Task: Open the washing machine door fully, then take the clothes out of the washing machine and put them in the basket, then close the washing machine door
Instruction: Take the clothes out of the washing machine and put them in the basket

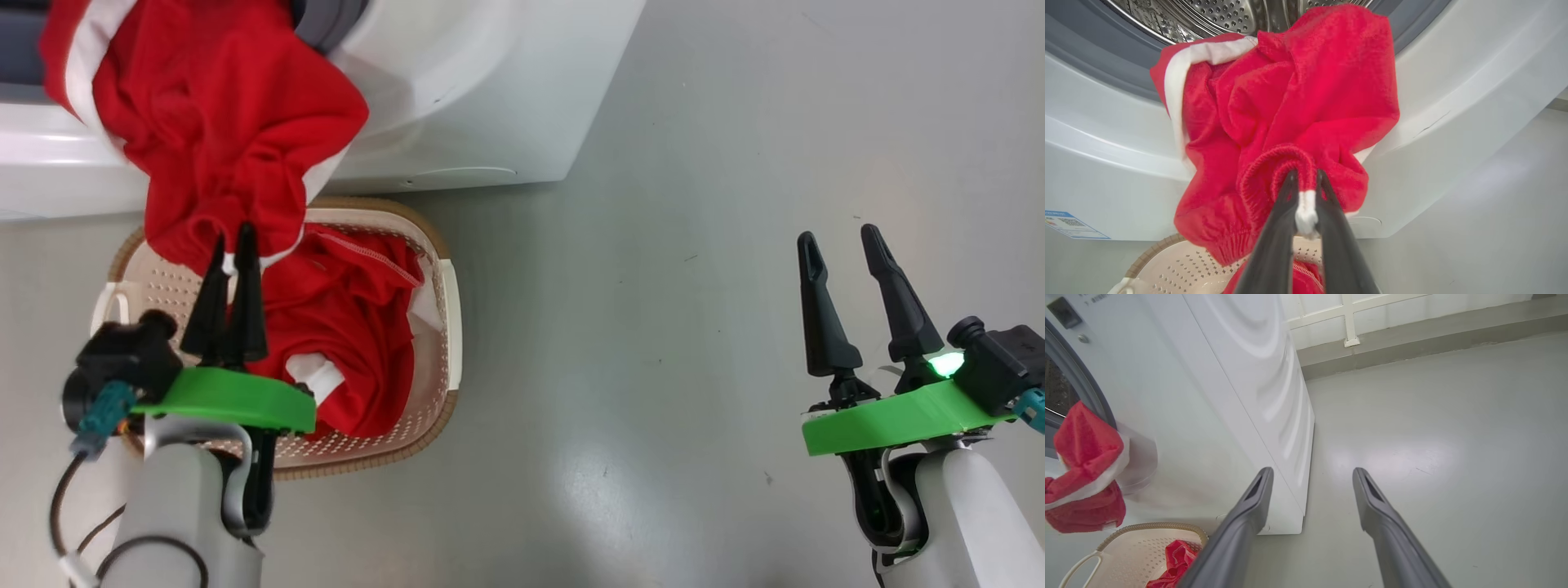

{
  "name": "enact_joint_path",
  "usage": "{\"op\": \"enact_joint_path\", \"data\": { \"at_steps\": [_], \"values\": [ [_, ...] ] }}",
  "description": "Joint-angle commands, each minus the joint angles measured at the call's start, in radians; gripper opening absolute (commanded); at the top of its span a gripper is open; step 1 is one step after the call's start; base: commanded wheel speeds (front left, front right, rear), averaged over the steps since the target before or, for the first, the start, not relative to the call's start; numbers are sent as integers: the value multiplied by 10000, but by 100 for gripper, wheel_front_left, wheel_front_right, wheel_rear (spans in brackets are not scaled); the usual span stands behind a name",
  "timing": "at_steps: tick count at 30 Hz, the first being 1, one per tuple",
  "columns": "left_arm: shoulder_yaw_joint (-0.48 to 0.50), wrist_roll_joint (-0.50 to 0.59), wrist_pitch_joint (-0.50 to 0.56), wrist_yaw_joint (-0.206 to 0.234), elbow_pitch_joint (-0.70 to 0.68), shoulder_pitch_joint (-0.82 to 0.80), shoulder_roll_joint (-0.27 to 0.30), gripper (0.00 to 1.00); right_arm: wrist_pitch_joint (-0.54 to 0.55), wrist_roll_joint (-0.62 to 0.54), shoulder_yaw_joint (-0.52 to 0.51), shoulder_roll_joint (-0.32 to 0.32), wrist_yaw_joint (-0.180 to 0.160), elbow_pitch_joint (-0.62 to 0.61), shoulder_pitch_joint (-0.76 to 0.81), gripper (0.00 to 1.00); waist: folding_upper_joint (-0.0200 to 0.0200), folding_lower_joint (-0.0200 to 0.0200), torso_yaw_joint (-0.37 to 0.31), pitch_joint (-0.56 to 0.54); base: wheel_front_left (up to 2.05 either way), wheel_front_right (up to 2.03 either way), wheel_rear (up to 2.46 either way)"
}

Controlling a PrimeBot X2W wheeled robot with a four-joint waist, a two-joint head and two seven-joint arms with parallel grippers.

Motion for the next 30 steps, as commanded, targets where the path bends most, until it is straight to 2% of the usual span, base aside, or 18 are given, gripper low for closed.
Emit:
{"op": "enact_joint_path", "data": {
  "at_steps": [1, 6, 11, 13, 15, 17, 18, 30],
  "values": [
    [283, 186, -38, -138, 423, -261, 259, 4, -63, 8, 239, 25, 65, -213, -65, 100, 0, 0, -43, 100, 0, 0, 0],
    [336, 543, -38, -280, 1894, -1012, 293, 13, -63, 38, 256, 25, 65, -223, -181, 100, 0, 0, -99, 306, 0, 0, 0],
    [488, 728, -38, -332, 2949, -1599, 325, 35, -63, 89, 294, 25, 65, -221, -248, 100, 0, 0, -175, 403, 0, 0, 0],
    [555, 776, -38, -346, 3163, -1744, 338, 48, -63, 104, 288, 25, 65, -226, -259, 100, 0, 0, -202, 424, 0, 0, 0],
    [597, 837, -38, -358, 3308, -1841, 345, 75, -63, 105, 266, 25, 65, -230, -260, 100, 0, 0, -208, 439, 0, 0, 0],
    [622, 893, -38, -368, 3428, -1908, 352, 93, -63, 100, 240, 25, 65, -233, -259, 100, 0, 0, -199, 449, 0, 0, 0],
    [637, 913, -38, -371, 3468, -1936, 353, 98, -63, 94, 230, 25, 65, -233, -261, 100, 0, 0, -191, 453, 0, 0, 0],
    [786, 1048, -38, -394, 3352, -1932, 336, 100, -63, 36, 191, 26, 65, -224, -243, 100, 0, 0, -94, 337, 0, 0, 0]
  ]
}}
